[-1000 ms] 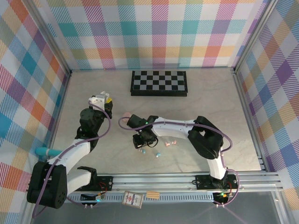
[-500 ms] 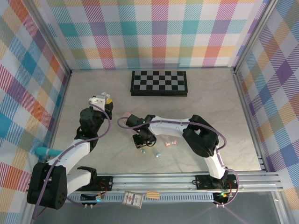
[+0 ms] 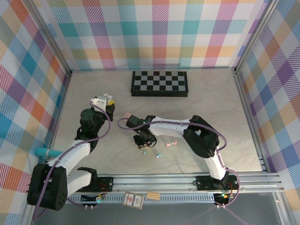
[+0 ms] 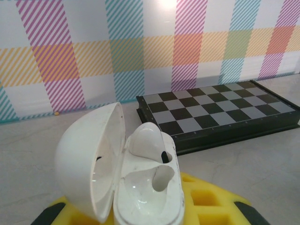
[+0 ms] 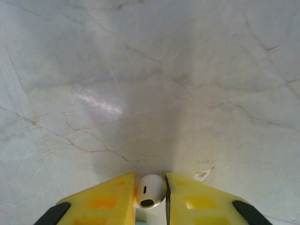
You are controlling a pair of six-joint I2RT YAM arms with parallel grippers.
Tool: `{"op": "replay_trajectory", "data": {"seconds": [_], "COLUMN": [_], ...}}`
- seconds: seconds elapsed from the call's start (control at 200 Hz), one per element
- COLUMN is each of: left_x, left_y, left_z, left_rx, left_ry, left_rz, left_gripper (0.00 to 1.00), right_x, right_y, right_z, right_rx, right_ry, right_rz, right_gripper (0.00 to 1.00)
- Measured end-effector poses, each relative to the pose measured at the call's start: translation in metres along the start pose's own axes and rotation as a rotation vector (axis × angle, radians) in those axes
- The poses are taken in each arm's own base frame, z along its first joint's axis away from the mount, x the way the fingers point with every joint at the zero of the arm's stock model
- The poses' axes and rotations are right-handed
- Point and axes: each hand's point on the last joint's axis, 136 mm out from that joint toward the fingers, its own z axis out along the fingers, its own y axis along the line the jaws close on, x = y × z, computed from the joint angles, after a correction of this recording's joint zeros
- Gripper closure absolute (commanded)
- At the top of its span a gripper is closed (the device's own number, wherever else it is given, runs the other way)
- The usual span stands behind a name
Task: Insert wireless bluetooth earbuds into charging case
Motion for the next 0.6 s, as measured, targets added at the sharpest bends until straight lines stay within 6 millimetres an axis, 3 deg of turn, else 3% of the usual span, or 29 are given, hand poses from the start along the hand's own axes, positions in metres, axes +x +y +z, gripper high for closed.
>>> {"op": "replay_trajectory", "data": {"seconds": [0.15, 0.37, 0.49, 0.6], "left_x": [0.001, 0.005, 0.009, 0.010], "left_y": [-0.010, -0.036, -0.047, -0.055], "left_z": [-0.001, -0.001, -0.002, -0.003], "left_rx": [0.034, 0.112, 0.146, 0.166], "left_ry": [0.008, 0.026, 0.039, 0.045], "left_rz": [0.002, 0.008, 0.010, 0.013], "left_gripper": [1.00, 1.00, 1.00, 1.00], "right_x": [-0.008, -0.024, -0.021, -0.014], "right_y": [-0.023, -0.093, -0.127, -0.139], "right_z": [-0.011, -0.025, -0.022, -0.020], "right_rx": [0.038, 0.106, 0.136, 0.150], "right_ry": [-0.044, -0.073, -0.033, 0.012], "right_rz": [-0.011, -0.038, -0.092, -0.181], "right_gripper": [0.77, 0.77, 0.77, 0.78]}}
